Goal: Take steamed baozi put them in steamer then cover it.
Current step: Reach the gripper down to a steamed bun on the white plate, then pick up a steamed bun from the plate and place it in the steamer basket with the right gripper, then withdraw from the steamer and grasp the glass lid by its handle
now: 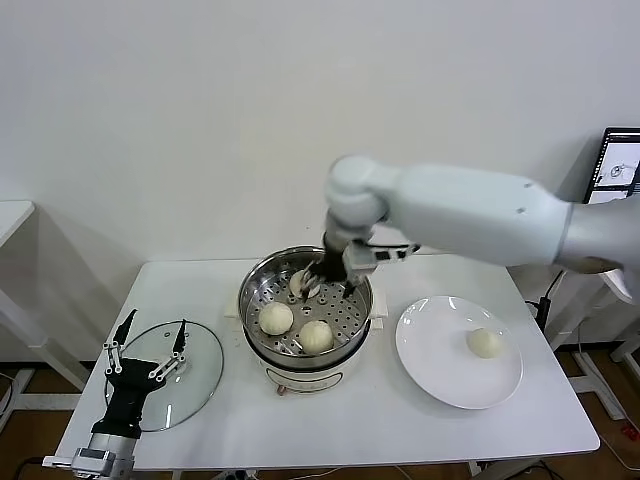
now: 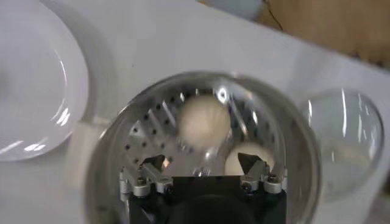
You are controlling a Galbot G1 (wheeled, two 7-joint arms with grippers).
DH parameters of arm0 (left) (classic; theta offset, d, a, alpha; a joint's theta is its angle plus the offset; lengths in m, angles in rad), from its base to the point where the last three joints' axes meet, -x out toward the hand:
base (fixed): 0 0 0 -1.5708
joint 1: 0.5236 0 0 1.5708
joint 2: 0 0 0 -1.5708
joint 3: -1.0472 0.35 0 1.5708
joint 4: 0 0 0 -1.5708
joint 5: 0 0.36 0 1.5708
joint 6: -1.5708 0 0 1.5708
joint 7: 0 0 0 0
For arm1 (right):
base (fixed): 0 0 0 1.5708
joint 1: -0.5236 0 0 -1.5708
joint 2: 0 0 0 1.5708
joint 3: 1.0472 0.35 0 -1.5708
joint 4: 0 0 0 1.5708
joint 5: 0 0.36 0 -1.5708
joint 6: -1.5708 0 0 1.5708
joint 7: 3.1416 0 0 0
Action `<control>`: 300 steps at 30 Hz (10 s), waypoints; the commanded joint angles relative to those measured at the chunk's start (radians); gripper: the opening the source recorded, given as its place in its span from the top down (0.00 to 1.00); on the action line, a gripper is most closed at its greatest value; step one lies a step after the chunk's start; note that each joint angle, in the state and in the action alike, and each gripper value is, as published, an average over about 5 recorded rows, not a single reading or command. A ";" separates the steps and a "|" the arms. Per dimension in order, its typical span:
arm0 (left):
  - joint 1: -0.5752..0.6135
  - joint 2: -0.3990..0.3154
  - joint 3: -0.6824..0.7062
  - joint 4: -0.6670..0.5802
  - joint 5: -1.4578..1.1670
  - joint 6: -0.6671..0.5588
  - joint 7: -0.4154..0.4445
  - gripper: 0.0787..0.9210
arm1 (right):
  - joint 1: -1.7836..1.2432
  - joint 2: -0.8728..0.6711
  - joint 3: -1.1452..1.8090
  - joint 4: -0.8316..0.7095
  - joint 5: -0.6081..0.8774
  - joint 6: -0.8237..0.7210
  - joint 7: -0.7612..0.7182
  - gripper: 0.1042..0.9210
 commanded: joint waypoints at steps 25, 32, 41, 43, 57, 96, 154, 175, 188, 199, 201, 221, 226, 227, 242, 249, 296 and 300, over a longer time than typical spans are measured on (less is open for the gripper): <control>0.011 -0.006 -0.013 -0.007 0.001 0.008 -0.001 0.12 | -0.424 -0.432 0.063 -0.410 0.281 -0.622 0.010 0.12; 0.015 -0.008 -0.016 -0.006 0.001 0.005 -0.001 0.12 | -0.451 -0.402 0.061 -0.429 0.261 -0.618 0.034 0.12; 0.017 -0.008 -0.018 -0.004 0.001 0.004 -0.001 0.12 | -0.491 -0.367 0.092 -0.475 0.250 -0.613 0.067 0.12; 0.018 -0.008 -0.019 -0.004 0.001 0.004 -0.001 0.12 | -0.493 -0.361 0.094 -0.482 0.246 -0.611 0.069 0.12; 0.019 -0.007 -0.027 0.008 0.000 0.000 -0.001 0.12 | -0.514 -0.337 0.120 -0.516 0.226 -0.605 0.072 0.18; 0.000 0.008 0.012 -0.026 -0.005 0.006 -0.008 0.12 | 0.274 0.098 -0.378 -0.162 0.772 -0.708 -0.093 0.35; -0.010 0.008 -0.009 -0.014 -0.013 0.005 -0.014 0.12 | 0.049 0.212 -0.341 -0.262 0.608 -0.722 0.032 0.12; -0.063 0.026 -0.044 -0.038 0.198 0.060 -0.055 0.12 | -0.602 -0.374 0.551 0.144 0.715 -0.435 1.571 0.12; -0.106 0.038 -0.096 0.079 0.424 0.068 -0.089 0.12 | -1.589 -0.164 1.496 0.134 0.517 -0.271 1.583 0.12; -0.040 0.099 -0.141 0.308 0.941 -0.017 -0.170 0.12 | -1.874 0.047 1.708 0.159 0.412 -0.220 1.479 0.12; -0.033 0.098 -0.145 0.356 1.020 -0.039 -0.208 0.12 | -1.888 0.075 1.707 0.166 0.394 -0.215 1.468 0.12; -0.109 0.045 -0.105 0.568 1.389 -0.167 -0.525 0.12 | -1.872 0.202 1.661 0.117 0.288 -0.209 1.440 0.12; -0.135 0.040 -0.099 0.574 1.430 -0.145 -0.536 0.12 | -1.874 0.211 1.662 0.113 0.282 -0.207 1.438 0.12; -0.141 0.039 -0.098 0.576 1.440 -0.138 -0.537 0.12 | -1.875 0.213 1.662 0.113 0.281 -0.206 1.437 0.12; -0.187 0.049 -0.079 0.600 1.438 -0.072 -0.509 0.12 | -1.884 0.240 1.666 0.110 0.260 -0.200 1.433 0.12; -0.201 0.045 -0.070 0.607 1.432 -0.057 -0.492 0.12 | -1.884 0.238 1.668 0.114 0.258 -0.200 1.434 0.12; -0.309 0.050 0.012 0.652 1.386 0.083 -0.396 0.22 | -1.893 0.262 1.679 0.120 0.219 -0.193 1.435 0.12; -0.311 0.050 0.013 0.662 1.386 0.081 -0.392 0.36 | -1.889 0.263 1.677 0.122 0.217 -0.195 1.437 0.12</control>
